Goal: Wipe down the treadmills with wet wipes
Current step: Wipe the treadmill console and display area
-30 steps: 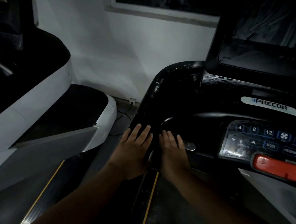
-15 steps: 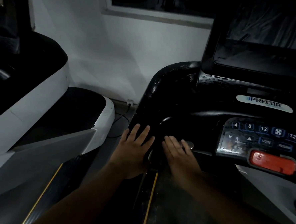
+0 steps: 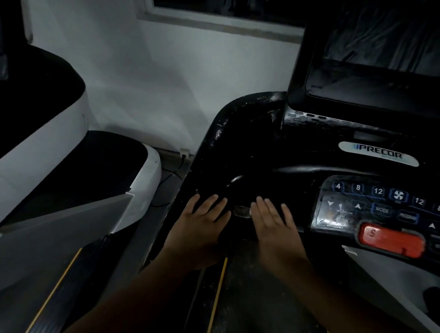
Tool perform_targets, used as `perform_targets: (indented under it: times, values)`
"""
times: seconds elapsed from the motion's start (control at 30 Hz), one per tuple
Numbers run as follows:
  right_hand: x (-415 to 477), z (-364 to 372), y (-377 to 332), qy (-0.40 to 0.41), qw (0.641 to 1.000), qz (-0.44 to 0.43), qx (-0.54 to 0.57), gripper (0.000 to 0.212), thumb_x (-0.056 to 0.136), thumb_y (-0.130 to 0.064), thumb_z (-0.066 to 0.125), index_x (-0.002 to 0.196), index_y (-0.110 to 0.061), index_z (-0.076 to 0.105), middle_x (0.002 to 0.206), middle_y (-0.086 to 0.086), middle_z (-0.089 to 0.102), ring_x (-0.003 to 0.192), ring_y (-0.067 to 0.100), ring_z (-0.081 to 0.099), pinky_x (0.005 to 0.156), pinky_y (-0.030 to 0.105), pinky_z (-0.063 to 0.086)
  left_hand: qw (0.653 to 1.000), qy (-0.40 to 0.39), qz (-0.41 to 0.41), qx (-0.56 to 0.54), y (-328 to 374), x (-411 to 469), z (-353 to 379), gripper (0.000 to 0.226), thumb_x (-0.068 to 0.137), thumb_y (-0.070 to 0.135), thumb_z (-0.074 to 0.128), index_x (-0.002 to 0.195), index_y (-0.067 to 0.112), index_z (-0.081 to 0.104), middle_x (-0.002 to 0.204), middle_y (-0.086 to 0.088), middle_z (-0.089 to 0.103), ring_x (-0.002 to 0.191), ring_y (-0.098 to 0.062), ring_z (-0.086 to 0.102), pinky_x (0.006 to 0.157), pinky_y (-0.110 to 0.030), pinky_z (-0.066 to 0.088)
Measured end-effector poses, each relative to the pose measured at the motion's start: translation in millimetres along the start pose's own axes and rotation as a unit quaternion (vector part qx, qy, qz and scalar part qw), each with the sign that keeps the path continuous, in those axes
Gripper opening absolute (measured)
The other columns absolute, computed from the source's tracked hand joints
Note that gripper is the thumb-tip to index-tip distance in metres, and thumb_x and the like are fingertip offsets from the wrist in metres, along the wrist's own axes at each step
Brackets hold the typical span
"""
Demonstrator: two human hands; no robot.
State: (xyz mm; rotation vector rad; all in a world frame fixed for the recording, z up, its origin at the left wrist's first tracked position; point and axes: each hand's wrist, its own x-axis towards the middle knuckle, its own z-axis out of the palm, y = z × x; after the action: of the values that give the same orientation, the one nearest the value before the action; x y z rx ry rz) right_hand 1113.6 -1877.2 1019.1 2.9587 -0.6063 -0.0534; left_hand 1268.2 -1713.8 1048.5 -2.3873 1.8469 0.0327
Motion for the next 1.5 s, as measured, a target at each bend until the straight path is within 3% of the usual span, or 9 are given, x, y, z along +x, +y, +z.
perform_targets:
  times: [0.13, 0.23, 0.4, 0.53, 0.7, 0.87, 1.13, 1.3, 1.5]
  values:
    - [26.5, 1.3, -32.8, 0.004, 0.999, 0.006, 0.033, 0.099, 0.061, -0.028, 0.083, 0.147, 0.0, 0.046, 0.154, 0.021, 0.042, 0.144, 0.036, 0.04, 0.114, 0.051, 0.019, 1.0, -0.006, -0.011, 0.006, 2.5, 0.7, -3.3, 0.085, 0.077, 0.064, 0.026, 0.14, 0.017, 0.057, 0.156, -0.007, 0.044, 0.15, -0.025, 0.03, 0.12, -0.054, 0.019]
    - [9.6, 3.4, -11.9, 0.024, 0.997, -0.07, -0.002, 0.077, 0.079, -0.027, 0.053, 0.152, -0.003, 0.04, 0.159, 0.016, 0.035, 0.147, 0.031, 0.036, 0.117, 0.051, 0.019, 1.0, -0.001, -0.011, -0.003, 2.4, 0.4, -3.1, 0.083, 0.078, 0.064, 0.025, 0.135, 0.016, 0.061, 0.154, -0.007, 0.047, 0.15, -0.024, 0.03, 0.121, -0.054, 0.019]
    - [18.4, -7.4, -6.3, -0.003, 1.0, -0.016, -0.013, 0.089, 0.09, -0.028, 0.053, 0.16, -0.007, 0.003, 0.167, 0.014, -0.004, 0.156, 0.029, -0.001, 0.122, 0.051, -0.005, 1.0, 0.015, -0.009, -0.003, 1.9, 1.0, -2.7, 0.083, 0.079, 0.066, 0.027, 0.141, 0.018, 0.057, 0.154, -0.006, 0.047, 0.15, -0.024, 0.032, 0.121, -0.053, 0.017]
    - [13.3, 2.2, -29.9, -0.012, 0.999, -0.043, 0.019, 0.111, 0.059, -0.043, 0.085, 0.153, -0.006, 0.038, 0.161, 0.015, 0.031, 0.15, 0.031, 0.028, 0.118, 0.051, 0.016, 1.0, 0.023, -0.012, -0.014, 1.5, 1.1, -3.1, 0.089, 0.079, 0.066, 0.021, 0.151, 0.02, 0.044, 0.159, -0.004, 0.04, 0.152, -0.023, 0.026, 0.123, -0.053, 0.014]
    - [-13.0, -0.6, 1.2, 0.02, 1.0, -0.02, 0.008, 0.097, 0.061, -0.012, 0.077, 0.151, -0.005, 0.041, 0.159, 0.015, 0.036, 0.147, 0.029, 0.035, 0.115, 0.054, 0.02, 0.999, 0.028, -0.011, -0.014, 0.3, 1.9, 1.6, 0.083, 0.08, 0.066, 0.032, 0.146, 0.019, 0.052, 0.154, -0.005, 0.048, 0.148, -0.023, 0.035, 0.12, -0.053, 0.021]
    - [28.3, 14.1, -45.9, 0.033, 0.999, 0.014, 0.03, 0.1, 0.066, -0.035, 0.083, 0.151, -0.005, 0.04, 0.158, 0.015, 0.038, 0.148, 0.031, 0.033, 0.118, 0.051, 0.014, 0.999, 0.033, -0.008, -0.007, 2.1, 0.2, 0.1, 0.086, 0.079, 0.066, 0.027, 0.145, 0.017, 0.052, 0.154, -0.006, 0.048, 0.149, -0.023, 0.033, 0.121, -0.054, 0.019]
    - [2.9, 12.7, -14.2, 0.076, 0.997, 0.0, 0.011, 0.072, 0.081, -0.022, 0.035, 0.15, -0.002, 0.041, 0.158, 0.018, 0.038, 0.147, 0.032, 0.035, 0.116, 0.054, 0.018, 0.999, 0.042, -0.009, -0.005, 0.4, 1.0, 1.2, 0.085, 0.079, 0.065, 0.03, 0.142, 0.013, 0.056, 0.152, -0.008, 0.05, 0.148, -0.023, 0.034, 0.121, -0.052, 0.018]
    - [26.5, 17.3, -50.0, 0.086, 0.993, -0.022, 0.079, 0.068, 0.079, -0.023, 0.07, 0.143, -0.007, 0.053, 0.15, 0.013, 0.05, 0.143, 0.028, 0.042, 0.118, 0.047, 0.016, 0.999, 0.051, -0.008, -0.011, 0.6, -0.3, 0.8, 0.083, 0.079, 0.064, 0.03, 0.138, 0.014, 0.06, 0.148, -0.006, 0.054, 0.145, -0.023, 0.04, 0.12, -0.052, 0.022]
    - [24.2, -9.4, -2.6, 0.155, 0.964, -0.077, 0.202, 0.034, 0.076, -0.006, 0.063, 0.106, -0.012, 0.078, 0.116, 0.008, 0.073, 0.104, 0.029, 0.071, 0.087, 0.038, 0.059, 0.998, 0.059, -0.012, -0.028, 0.2, 0.8, 3.5, 0.079, 0.077, 0.063, 0.037, 0.135, 0.015, 0.062, 0.146, -0.007, 0.056, 0.144, -0.022, 0.042, 0.12, -0.053, 0.025]
